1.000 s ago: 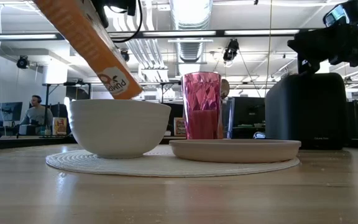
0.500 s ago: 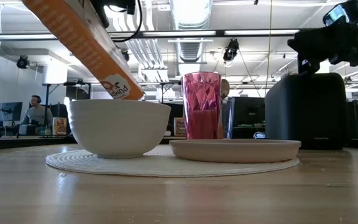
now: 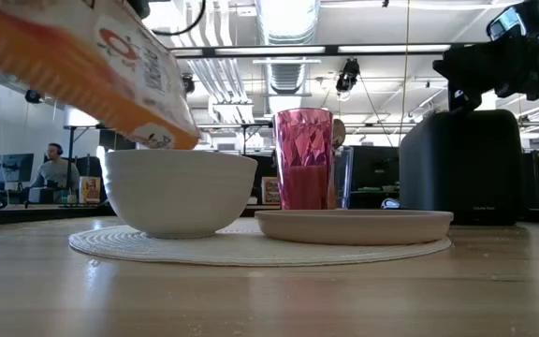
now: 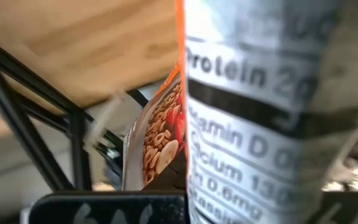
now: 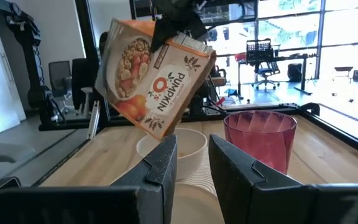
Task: Arrange a breakfast setting
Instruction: Pour the cereal from the orange cereal box into the white bowl
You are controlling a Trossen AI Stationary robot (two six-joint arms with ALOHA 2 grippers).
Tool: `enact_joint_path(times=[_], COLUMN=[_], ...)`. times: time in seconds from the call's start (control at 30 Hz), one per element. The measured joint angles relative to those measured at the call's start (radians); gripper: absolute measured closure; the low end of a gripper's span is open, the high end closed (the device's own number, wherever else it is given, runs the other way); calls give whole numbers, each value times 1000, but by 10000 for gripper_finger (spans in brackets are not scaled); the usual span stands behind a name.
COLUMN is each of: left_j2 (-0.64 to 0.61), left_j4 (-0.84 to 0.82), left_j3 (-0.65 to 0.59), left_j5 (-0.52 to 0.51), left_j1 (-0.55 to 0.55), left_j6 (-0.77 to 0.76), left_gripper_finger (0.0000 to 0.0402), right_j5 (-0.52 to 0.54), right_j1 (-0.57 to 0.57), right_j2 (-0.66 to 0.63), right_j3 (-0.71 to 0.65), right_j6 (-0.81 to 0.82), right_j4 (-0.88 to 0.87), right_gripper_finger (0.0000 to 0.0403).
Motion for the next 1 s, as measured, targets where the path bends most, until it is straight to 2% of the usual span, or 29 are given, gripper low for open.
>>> enact_joint_path(times=[0.23,0.37,0.53,0.8,1.0], left_j2=[-25,-25,-29,-34,-34], left_j4=[0,0,0,1,-1], left_j3=[0,0,0,56,128], left_j5=[-251,-348,-400,-414,-516], left_j1=[-167,-270,-355,-364,-378], left_j6=[-14,-55,-88,-102,-103], left_gripper_finger=[402,402,402,402,402], right_j5=[0,1,0,1,0], right_j1=[0,0,0,0,0], right_j2=[0,0,0,0,0], right_j3=[0,0,0,0,0], right_j6=[7,11,10,23,9], right_j4=[2,3,3,6,2], right_gripper_finger=[319,319,319,319,319])
